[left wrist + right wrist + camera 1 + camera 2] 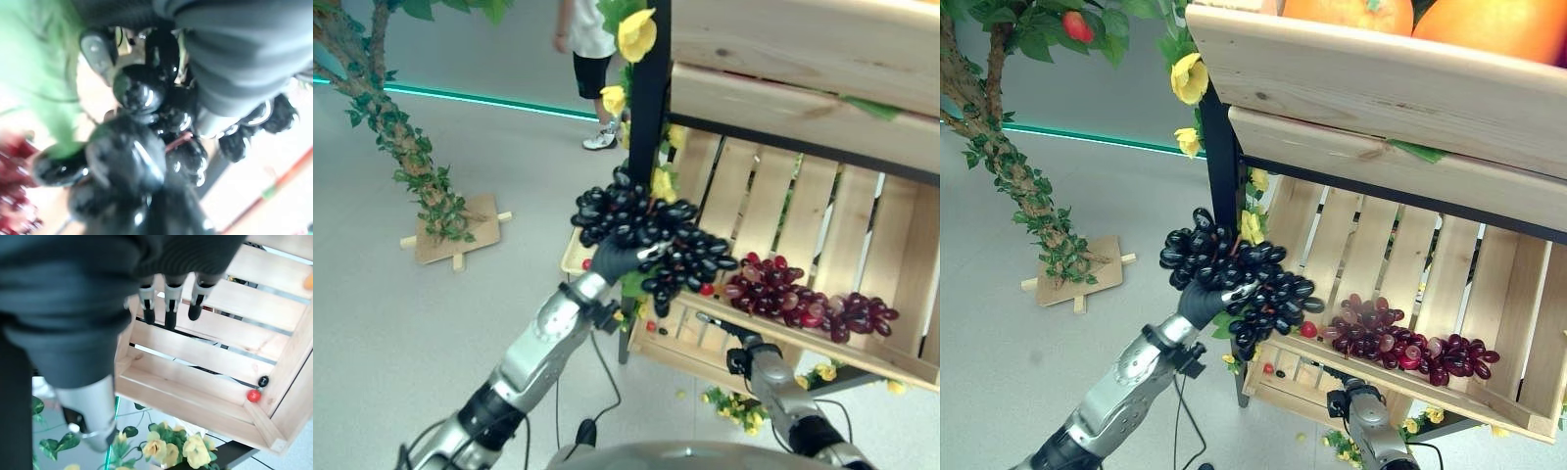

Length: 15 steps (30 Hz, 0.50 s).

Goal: Pick up the fruits from the basket on one side to the basket on the other side

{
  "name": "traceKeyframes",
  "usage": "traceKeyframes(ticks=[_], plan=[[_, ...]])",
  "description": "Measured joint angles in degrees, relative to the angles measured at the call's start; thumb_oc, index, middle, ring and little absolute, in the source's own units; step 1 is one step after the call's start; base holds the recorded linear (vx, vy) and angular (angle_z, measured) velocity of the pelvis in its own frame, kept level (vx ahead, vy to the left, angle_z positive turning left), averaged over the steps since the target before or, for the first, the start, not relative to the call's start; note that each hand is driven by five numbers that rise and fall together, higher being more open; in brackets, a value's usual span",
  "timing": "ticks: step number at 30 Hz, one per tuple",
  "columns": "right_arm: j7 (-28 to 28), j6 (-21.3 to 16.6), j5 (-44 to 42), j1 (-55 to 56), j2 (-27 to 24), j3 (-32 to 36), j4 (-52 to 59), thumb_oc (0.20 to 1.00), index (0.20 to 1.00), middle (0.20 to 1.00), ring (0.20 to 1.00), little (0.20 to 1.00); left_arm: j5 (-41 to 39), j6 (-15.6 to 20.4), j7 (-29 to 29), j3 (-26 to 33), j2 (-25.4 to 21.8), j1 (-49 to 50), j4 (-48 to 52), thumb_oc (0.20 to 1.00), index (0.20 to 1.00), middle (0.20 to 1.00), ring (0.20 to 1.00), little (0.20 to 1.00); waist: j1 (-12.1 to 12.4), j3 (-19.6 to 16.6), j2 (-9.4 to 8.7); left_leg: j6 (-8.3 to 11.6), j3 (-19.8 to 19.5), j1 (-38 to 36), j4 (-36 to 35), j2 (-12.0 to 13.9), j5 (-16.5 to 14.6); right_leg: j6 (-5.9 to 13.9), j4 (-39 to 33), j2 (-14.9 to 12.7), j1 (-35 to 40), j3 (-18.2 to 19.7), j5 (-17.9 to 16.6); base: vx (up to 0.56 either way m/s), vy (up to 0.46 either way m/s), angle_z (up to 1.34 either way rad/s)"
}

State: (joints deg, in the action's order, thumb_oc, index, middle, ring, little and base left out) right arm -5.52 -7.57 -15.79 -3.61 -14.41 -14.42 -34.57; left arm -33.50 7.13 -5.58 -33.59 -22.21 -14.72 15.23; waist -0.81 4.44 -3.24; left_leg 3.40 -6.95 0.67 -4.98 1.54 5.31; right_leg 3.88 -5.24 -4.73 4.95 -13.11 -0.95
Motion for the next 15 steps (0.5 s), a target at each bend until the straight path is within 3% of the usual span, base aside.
traceKeyframes(ticks=[4, 8, 15], plan=[[0.04, 0.05, -0.12, -0.86, 0.26, -1.30, 0.07, 1.000, 1.000, 1.000, 1.000, 1.000, -0.01, -0.14, 0.45, -3.94, 1.60, -2.87, -0.32, 0.200, 0.200, 0.200, 0.200, 0.200, -1.34, 0.01, 0.04, 0.05, 0.50, -0.08, 0.01, 0.12, -0.04, -0.04, 0.02, 0.05, -0.17, 0.45, -0.01, -0.02, -0.026, -0.07], [0.05, 0.01, -0.17, -1.36, 0.33, -2.41, 0.55, 1.000, 1.000, 1.000, 1.000, 1.000, -0.02, -0.27, 0.57, -4.13, 1.94, -2.96, -0.64, 0.200, 0.200, 0.200, 0.200, 0.200, -2.75, 0.10, 0.15, 0.36, 1.46, -0.26, 0.02, 0.59, -0.30, -0.33, 0.02, 0.50, -0.80, 1.74, -0.16, -0.03, -0.033, -0.16], [0.08, 0.01, -0.18, -2.40, 0.53, -4.29, 0.80, 1.000, 1.000, 1.000, 1.000, 1.000, -0.02, -0.32, 0.63, -4.13, 1.94, -2.97, -1.13, 0.200, 0.200, 0.200, 0.200, 0.200, -2.89, 1.02, -0.64, 1.30, 4.21, -2.30, 0.01, 2.17, -1.87, -0.84, 0.05, 1.68, -1.58, 6.27, -0.52, 0.00, -0.028, -0.41]])
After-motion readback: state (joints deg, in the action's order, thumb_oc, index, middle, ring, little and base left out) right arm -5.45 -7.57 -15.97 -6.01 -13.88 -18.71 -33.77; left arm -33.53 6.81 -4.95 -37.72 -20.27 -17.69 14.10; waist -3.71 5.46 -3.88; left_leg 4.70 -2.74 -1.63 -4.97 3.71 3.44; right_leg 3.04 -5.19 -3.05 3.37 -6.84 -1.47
